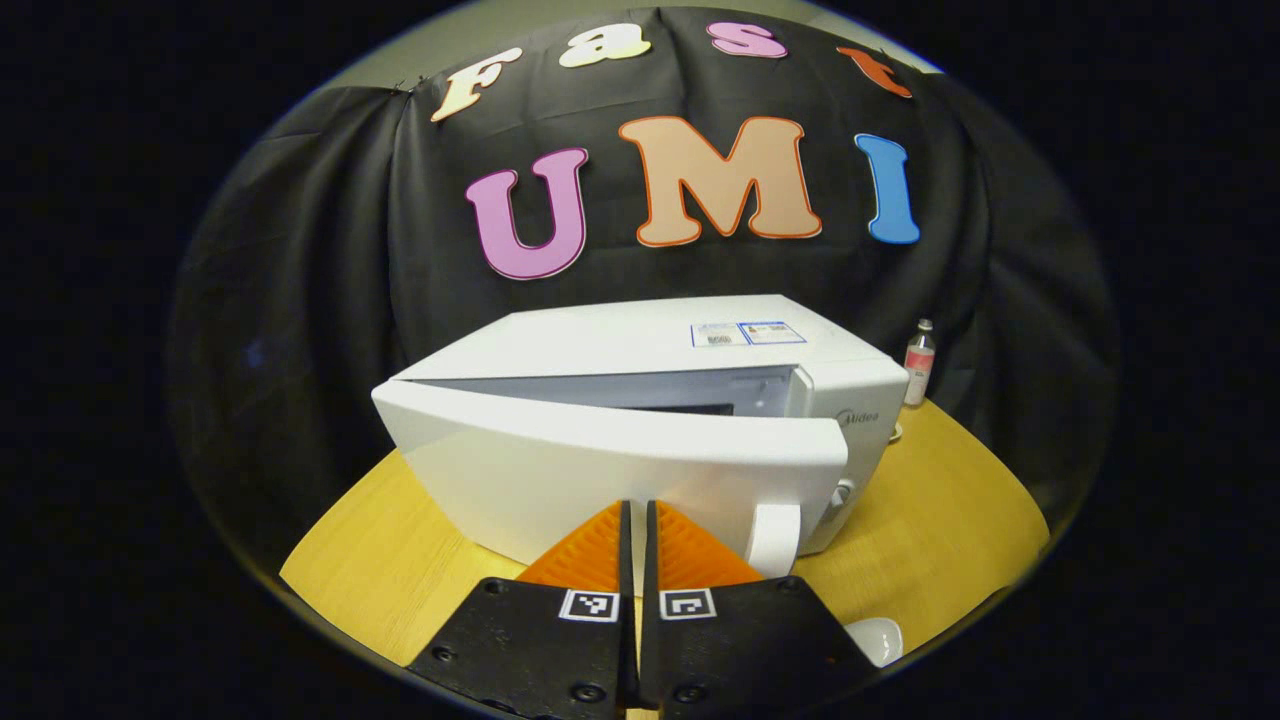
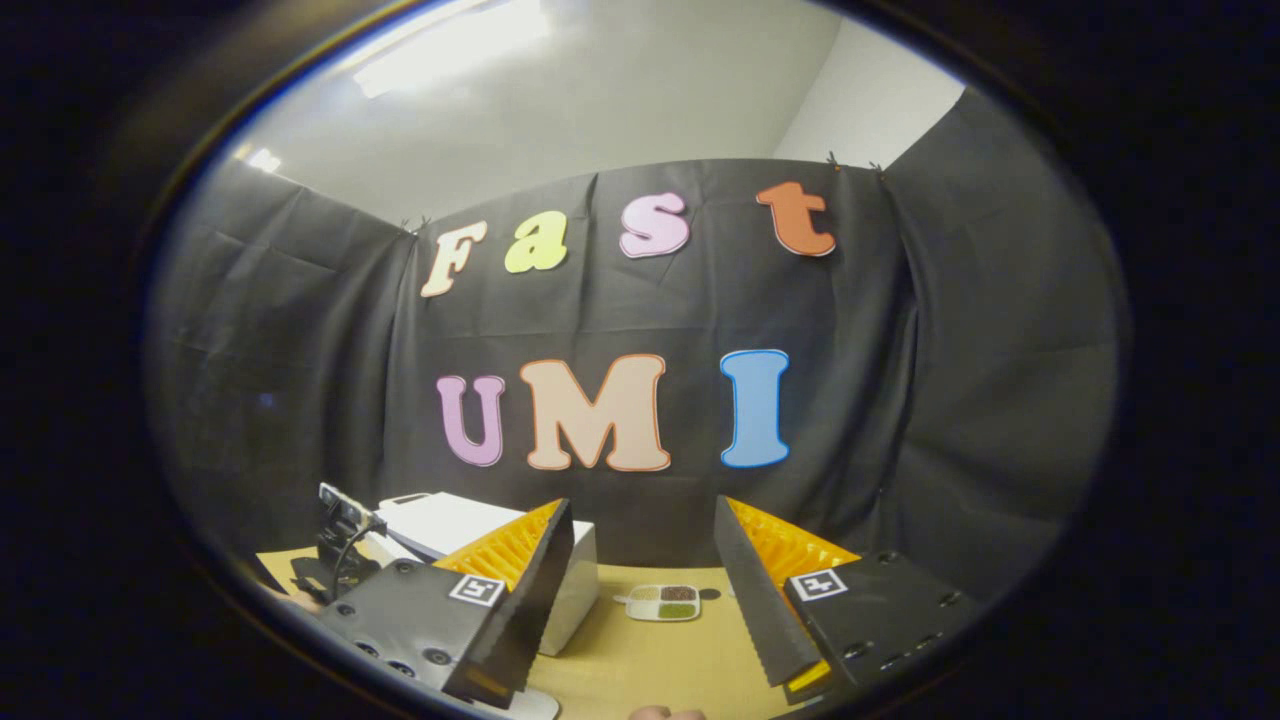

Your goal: Open the microwave oven with the left hand, put the food in, and close the microwave oven.

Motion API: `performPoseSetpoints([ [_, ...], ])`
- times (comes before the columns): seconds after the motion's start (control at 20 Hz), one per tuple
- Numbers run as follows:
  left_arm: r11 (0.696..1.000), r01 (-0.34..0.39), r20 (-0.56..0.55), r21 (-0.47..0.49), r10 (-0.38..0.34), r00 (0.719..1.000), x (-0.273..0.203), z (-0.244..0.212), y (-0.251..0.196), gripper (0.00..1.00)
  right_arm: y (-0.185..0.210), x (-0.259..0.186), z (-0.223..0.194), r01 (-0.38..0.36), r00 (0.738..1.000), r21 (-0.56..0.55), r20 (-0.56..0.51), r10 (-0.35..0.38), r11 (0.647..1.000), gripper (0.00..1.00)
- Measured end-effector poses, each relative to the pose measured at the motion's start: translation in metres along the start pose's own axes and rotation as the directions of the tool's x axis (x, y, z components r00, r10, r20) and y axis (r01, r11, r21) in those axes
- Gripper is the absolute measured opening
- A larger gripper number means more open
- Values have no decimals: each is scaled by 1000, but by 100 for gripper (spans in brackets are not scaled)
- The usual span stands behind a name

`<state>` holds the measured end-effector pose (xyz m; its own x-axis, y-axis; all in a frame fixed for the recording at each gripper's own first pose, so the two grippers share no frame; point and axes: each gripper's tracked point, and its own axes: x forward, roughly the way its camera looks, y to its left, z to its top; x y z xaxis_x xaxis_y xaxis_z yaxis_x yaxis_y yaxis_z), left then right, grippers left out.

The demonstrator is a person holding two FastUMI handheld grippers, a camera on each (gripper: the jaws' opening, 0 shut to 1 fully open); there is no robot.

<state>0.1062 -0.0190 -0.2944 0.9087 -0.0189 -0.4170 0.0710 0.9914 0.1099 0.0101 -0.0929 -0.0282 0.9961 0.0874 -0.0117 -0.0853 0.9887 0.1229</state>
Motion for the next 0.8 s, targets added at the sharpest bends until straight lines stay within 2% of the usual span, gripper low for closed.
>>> performPoseSetpoints([
  [0.15, 1000, 0, 8, -6, 0, 1000, 13, 11, -3, 1, -8, -1, -3, 14, 1000, 0, -8, -14, 1000, 82],
  [0.45, 999, -10, 38, 40, 9, 999, 28, 24, -7, 1, -26, 0, -2, 51, 999, 22, -11, -51, 998, 82],
  [0.8, 999, -33, 20, 0, 33, 999, 32, 16, -7, 1, -30, 12, -6, 50, 999, 68, -24, -49, 996, 82],
])
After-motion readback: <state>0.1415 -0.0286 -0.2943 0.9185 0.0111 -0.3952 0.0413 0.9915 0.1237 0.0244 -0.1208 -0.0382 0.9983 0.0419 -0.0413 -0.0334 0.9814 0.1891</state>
